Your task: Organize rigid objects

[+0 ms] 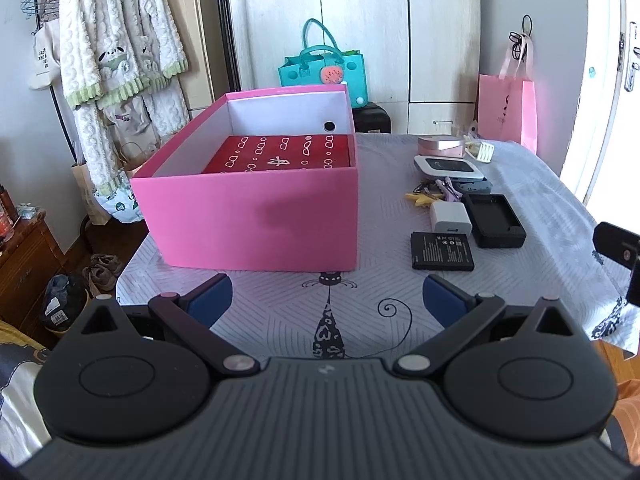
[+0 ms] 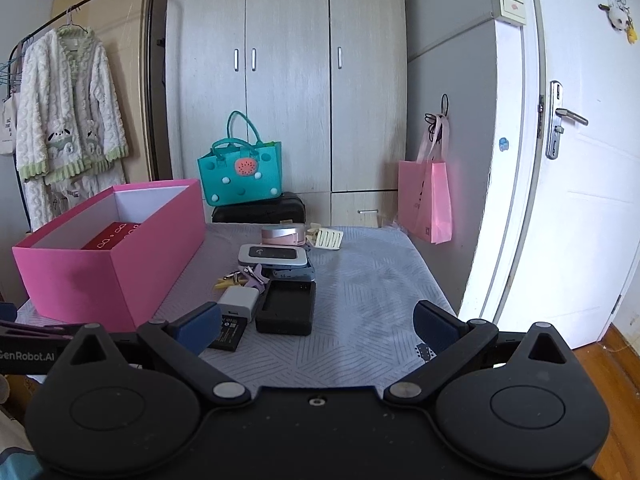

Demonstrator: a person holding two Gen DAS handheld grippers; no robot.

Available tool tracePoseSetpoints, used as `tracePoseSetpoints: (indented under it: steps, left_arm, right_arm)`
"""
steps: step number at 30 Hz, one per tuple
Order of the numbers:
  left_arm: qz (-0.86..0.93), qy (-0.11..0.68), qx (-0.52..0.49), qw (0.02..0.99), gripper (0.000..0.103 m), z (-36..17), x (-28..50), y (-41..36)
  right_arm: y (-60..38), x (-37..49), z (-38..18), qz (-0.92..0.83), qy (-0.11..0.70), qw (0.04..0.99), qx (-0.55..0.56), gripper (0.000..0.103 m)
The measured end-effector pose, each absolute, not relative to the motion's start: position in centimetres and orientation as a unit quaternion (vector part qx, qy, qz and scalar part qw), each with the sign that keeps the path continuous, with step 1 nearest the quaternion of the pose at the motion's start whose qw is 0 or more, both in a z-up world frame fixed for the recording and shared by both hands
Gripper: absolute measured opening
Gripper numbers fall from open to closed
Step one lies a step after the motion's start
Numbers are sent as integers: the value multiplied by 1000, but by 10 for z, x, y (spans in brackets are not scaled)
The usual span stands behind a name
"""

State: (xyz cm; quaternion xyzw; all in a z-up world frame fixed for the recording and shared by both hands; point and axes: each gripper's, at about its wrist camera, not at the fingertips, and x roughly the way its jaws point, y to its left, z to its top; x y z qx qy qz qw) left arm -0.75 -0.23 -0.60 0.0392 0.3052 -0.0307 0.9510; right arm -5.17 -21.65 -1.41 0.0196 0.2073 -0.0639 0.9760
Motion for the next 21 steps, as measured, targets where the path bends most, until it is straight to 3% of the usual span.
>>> tracePoseSetpoints:
  steps: [21]
  left_arm:
    - [-34, 317, 31, 947, 103, -11, -3, 2]
  right_arm:
    - [-217, -43, -22, -64, 237, 969, 33, 103]
